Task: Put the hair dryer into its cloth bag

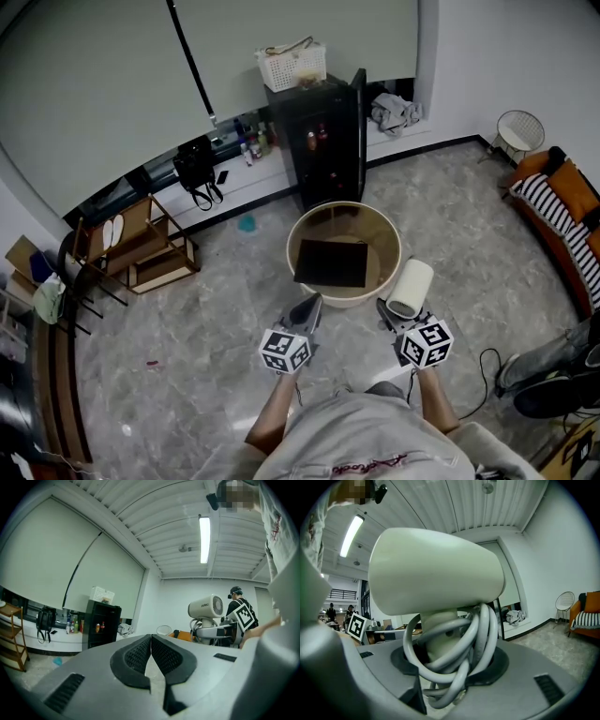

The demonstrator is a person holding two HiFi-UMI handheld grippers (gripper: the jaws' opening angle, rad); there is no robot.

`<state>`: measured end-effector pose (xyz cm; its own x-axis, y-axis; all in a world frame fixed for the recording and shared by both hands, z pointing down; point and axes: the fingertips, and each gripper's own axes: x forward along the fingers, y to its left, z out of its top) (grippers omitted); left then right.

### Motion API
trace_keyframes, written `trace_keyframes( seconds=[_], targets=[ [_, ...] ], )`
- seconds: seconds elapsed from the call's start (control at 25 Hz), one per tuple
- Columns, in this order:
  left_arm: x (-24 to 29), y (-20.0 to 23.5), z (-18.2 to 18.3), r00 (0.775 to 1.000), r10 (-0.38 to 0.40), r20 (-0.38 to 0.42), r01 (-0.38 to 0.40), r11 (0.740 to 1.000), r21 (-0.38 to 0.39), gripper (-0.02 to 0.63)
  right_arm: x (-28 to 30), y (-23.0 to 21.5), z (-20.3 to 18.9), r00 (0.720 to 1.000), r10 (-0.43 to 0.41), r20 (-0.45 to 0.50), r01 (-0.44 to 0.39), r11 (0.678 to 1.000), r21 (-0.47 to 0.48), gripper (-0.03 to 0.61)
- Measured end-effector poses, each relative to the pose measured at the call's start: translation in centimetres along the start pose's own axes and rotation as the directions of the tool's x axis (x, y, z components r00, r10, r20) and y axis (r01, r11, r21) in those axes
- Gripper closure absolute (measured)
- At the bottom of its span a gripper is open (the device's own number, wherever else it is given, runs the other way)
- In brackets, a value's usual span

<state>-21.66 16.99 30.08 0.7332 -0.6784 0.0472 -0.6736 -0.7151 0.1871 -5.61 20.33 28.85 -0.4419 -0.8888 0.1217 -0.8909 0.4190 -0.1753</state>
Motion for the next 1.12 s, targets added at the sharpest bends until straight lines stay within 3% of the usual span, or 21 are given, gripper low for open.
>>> trace_keyframes(
  seconds=[0.6, 1.12],
  targets=[
    [3.4, 0.7, -3.5, 0.996, -0.051, -0.076, 0.048, 0.998, -0.044, 0.583, 0.8, -2.7, -2.9, 0.997, -0.058, -0.050, 0.060, 0.997, 0.040, 0.321],
    [13.7, 3.3, -3.3, 0.993, -0.060, -0.100, 0.056, 0.997, -0.044, 0.583, 6.6, -11.5, -0.8, 0.997, -0.064, -0.042, 0.066, 0.997, 0.049, 0.321]
  ],
)
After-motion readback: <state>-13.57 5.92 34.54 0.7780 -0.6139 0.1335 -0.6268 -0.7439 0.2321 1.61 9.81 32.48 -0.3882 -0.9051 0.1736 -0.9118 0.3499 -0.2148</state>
